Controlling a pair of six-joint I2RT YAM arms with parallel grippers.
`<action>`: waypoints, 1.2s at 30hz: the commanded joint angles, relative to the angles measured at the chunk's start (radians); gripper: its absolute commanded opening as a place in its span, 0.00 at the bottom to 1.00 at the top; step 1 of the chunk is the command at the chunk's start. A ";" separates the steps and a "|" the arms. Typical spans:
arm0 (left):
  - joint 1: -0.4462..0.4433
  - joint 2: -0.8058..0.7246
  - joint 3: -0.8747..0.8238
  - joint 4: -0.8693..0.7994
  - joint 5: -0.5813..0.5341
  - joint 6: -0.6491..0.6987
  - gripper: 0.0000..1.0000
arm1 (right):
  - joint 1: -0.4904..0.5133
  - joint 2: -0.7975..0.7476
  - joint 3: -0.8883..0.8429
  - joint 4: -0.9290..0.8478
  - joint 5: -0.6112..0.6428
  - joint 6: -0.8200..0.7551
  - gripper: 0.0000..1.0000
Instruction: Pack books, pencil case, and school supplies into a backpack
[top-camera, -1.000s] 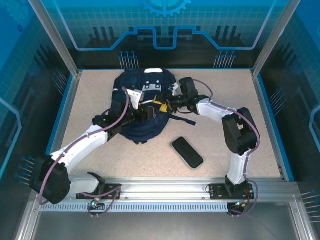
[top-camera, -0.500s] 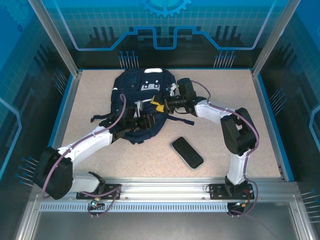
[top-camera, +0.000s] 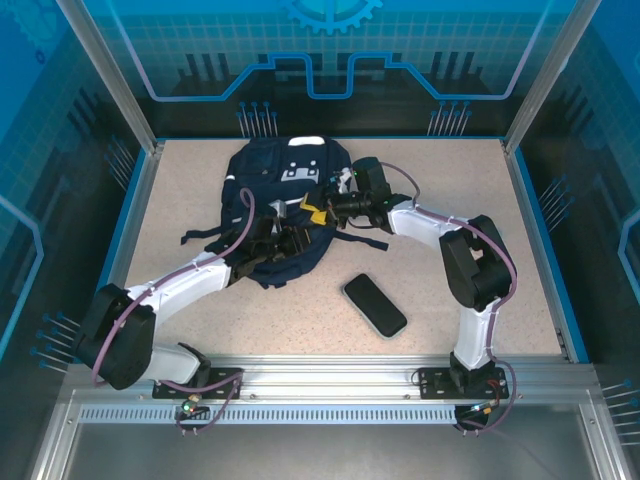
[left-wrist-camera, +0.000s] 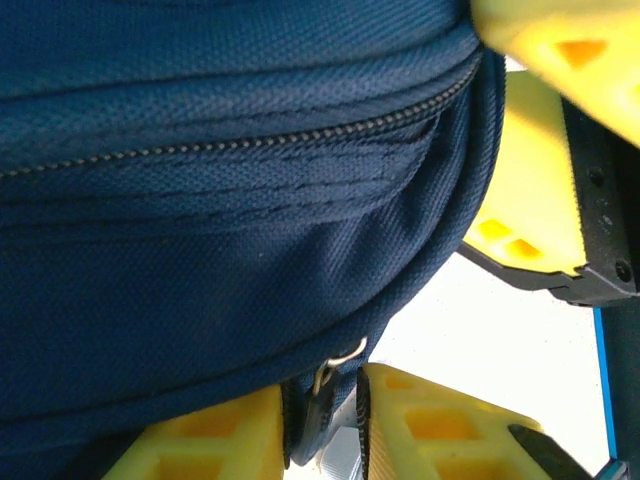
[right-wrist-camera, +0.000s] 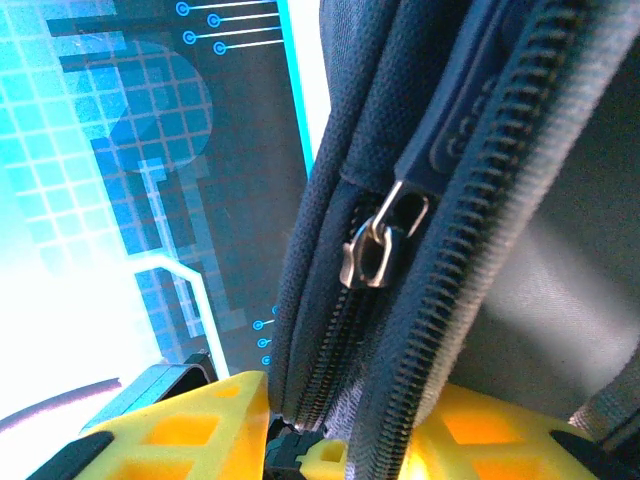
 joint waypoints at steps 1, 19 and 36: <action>-0.008 0.004 -0.025 0.054 -0.015 -0.025 0.22 | 0.025 0.000 -0.001 0.079 -0.016 0.015 0.36; 0.002 -0.108 -0.063 -0.206 -0.195 0.112 0.00 | -0.015 -0.035 -0.063 0.138 0.073 0.041 0.11; 0.132 -0.176 -0.112 -0.136 -0.043 0.277 0.00 | -0.065 -0.094 -0.169 0.176 0.088 0.028 0.21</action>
